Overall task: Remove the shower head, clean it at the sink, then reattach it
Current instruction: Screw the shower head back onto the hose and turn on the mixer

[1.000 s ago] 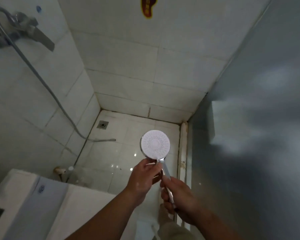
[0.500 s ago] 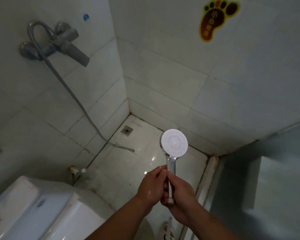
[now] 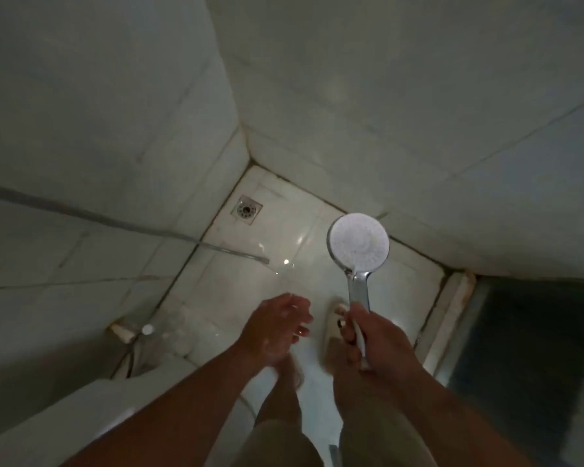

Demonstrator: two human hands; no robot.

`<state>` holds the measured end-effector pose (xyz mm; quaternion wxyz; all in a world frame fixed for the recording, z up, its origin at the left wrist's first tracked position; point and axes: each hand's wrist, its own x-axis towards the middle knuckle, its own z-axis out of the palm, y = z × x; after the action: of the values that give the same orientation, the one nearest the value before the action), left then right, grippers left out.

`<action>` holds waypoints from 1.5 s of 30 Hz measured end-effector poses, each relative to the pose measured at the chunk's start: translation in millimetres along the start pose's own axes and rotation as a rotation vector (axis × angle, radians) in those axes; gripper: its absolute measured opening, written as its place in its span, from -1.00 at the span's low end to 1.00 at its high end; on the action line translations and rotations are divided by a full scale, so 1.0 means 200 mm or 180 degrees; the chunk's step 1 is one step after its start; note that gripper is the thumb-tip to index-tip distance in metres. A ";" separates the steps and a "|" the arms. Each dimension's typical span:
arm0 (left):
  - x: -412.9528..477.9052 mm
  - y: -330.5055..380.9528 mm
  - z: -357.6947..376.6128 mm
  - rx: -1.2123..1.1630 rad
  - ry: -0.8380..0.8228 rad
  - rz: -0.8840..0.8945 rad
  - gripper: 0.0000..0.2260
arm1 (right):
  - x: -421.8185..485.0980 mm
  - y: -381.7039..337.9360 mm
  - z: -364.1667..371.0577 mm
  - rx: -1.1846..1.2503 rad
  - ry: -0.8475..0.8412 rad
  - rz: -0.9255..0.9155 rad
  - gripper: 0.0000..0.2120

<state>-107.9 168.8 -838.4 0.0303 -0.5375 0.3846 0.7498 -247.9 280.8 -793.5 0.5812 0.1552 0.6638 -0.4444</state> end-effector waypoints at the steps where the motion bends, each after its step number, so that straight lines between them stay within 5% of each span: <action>1: 0.15 -0.04 -0.07 0.0298 0.0113 0.0057 -0.93 | 0.16 0.00 0.00 -0.0042 0.0015 0.0031 -0.75; 7: 1.14 -0.41 -0.49 0.2059 0.0503 0.0119 -0.91 | 1.20 0.12 0.04 -0.0403 -0.0203 0.0355 -0.76; 13: 2.18 -0.87 -0.79 0.3849 0.0741 -0.0065 -0.68 | 2.18 0.32 0.06 -0.0840 -0.0349 0.0462 -0.79; 19: 2.73 -1.14 -0.91 0.5556 0.0605 0.0682 -0.61 | 2.64 0.42 0.03 -0.1093 -0.0458 0.0510 -0.79; 24: 2.86 -1.20 -0.93 0.5600 0.0856 0.0859 -0.67 | 2.75 0.42 0.00 -0.1170 -0.0440 0.0551 -0.80; 29: 2.66 -1.10 -0.83 0.4609 0.0802 0.0703 -0.73 | 2.57 0.32 -0.01 -0.1081 -0.0453 0.0558 -0.80; 38: 1.33 -0.54 -0.37 0.2183 0.0436 0.0598 -0.82 | 1.46 -0.13 0.05 -0.1094 -0.0622 0.0556 -0.82; 45: 0.20 0.01 -0.08 0.1639 0.0594 0.0792 -0.87 | 0.47 -0.51 0.16 -0.1145 -0.0871 0.0414 -0.84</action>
<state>-112.3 143.1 -873.3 0.0380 -0.5275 0.6262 0.5729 -327.1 170.2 -834.1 0.7115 0.0300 0.6359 -0.2975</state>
